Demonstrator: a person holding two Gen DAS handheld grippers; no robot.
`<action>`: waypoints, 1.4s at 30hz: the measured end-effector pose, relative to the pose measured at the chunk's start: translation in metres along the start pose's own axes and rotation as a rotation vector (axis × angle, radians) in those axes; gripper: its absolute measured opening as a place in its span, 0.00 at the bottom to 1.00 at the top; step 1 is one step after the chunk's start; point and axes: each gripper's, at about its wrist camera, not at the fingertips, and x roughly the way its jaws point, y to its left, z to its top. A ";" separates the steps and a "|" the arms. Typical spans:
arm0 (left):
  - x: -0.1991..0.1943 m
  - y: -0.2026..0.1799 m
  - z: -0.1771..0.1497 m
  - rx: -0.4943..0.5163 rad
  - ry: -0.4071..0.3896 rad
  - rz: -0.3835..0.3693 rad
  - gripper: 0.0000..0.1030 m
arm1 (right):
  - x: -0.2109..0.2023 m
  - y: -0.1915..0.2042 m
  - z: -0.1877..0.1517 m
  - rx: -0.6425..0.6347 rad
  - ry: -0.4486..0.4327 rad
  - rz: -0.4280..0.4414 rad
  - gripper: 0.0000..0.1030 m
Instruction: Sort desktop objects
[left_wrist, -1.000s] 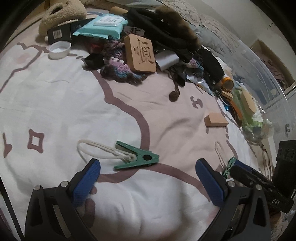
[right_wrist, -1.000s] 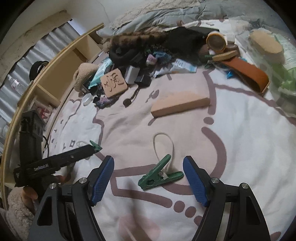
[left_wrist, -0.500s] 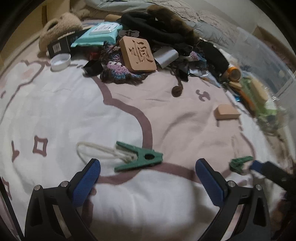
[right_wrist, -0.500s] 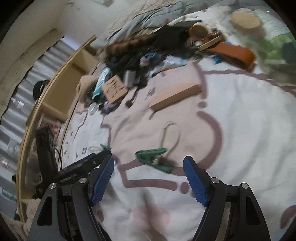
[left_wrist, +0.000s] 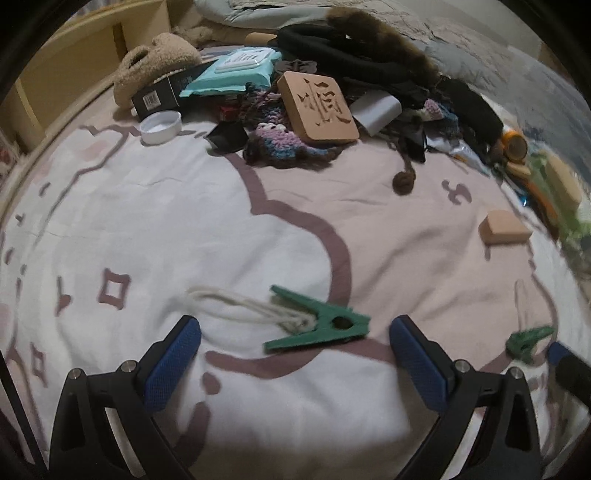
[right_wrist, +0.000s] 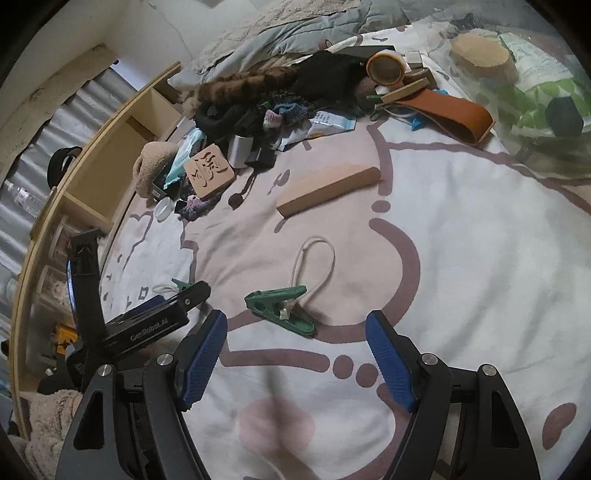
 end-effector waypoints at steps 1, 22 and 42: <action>-0.001 0.001 -0.001 0.011 0.000 0.013 1.00 | 0.000 0.000 -0.001 -0.004 0.000 -0.009 0.75; -0.006 0.006 -0.013 -0.010 -0.037 0.030 0.98 | 0.034 0.040 -0.003 0.033 -0.015 -0.175 0.61; -0.009 0.008 -0.015 -0.065 -0.085 -0.019 0.95 | 0.026 0.044 -0.023 -0.149 -0.139 -0.331 0.52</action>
